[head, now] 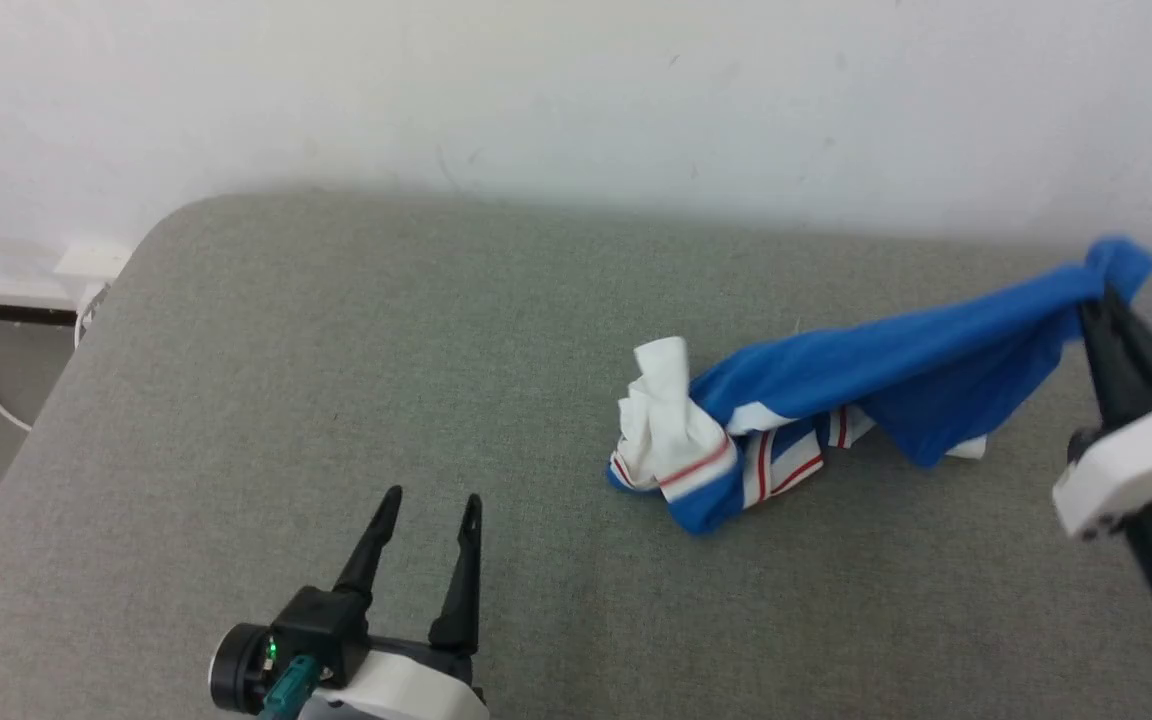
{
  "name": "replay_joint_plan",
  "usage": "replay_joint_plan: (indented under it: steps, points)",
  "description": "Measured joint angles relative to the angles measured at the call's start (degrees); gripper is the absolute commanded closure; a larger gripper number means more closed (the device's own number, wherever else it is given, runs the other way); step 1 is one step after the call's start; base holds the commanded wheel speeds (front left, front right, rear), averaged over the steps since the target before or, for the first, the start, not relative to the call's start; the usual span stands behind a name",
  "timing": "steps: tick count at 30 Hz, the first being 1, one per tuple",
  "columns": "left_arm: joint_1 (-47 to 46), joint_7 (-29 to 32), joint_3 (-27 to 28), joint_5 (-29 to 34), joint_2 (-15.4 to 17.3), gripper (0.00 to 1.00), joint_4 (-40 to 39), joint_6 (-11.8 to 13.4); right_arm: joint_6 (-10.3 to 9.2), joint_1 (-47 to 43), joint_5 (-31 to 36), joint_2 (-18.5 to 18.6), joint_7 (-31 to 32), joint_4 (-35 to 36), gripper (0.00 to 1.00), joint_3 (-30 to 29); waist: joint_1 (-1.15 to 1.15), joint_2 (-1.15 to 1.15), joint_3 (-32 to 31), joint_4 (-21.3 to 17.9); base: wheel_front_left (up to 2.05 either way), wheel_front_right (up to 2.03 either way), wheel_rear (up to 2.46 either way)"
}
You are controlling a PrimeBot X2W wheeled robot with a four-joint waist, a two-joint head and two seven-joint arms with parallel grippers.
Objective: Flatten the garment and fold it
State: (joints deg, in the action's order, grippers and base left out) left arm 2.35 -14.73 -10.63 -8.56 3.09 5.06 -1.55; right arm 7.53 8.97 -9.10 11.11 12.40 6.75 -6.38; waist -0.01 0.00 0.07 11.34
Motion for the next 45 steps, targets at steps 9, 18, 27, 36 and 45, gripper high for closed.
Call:
replay_joint_plan:
  steps: [9, 18, 27, 36, 45]
  points:
    - [-2.8, 0.0, -3.0, -1.4, -0.1, 0.0, -0.2, -0.2, 0.0, 19.4, -1.2, 10.6, 0.8, -5.5, 1.0, 8.8, 0.01, 0.0, 2.0, 3.0, 0.0, 0.0, 0.0]
    - [-5.5, 0.0, -6.8, -4.2, -0.1, 0.0, -0.4, 1.7, 0.01, 38.0, -0.4, 15.1, -2.0, -29.0, 1.0, 18.4, 0.02, 0.0, 7.2, 9.4, 0.0, 0.0, 0.0]
    - [-7.6, 0.0, -9.2, -5.9, -0.1, 0.0, -0.6, 3.2, 0.01, 44.7, 1.1, 16.0, -5.9, -50.7, 0.0, 25.1, 0.03, 0.0, 12.1, 14.9, 0.0, 0.0, 0.0]
    - [-8.5, 0.0, -9.4, -5.8, -0.1, 0.0, -0.3, 3.9, 0.01, 45.8, -5.8, 13.6, -8.5, -61.3, 0.0, 29.2, 0.01, 0.0, 13.5, 16.3, 0.0, 0.0, 0.0]
    - [-7.9, 0.0, -5.9, -2.8, -0.1, 0.0, 0.2, 3.0, 0.0, 45.4, -15.6, 12.3, -16.8, -59.1, 0.0, 34.9, 0.01, 0.0, 9.7, 13.0, 0.0, 0.0, 0.0]
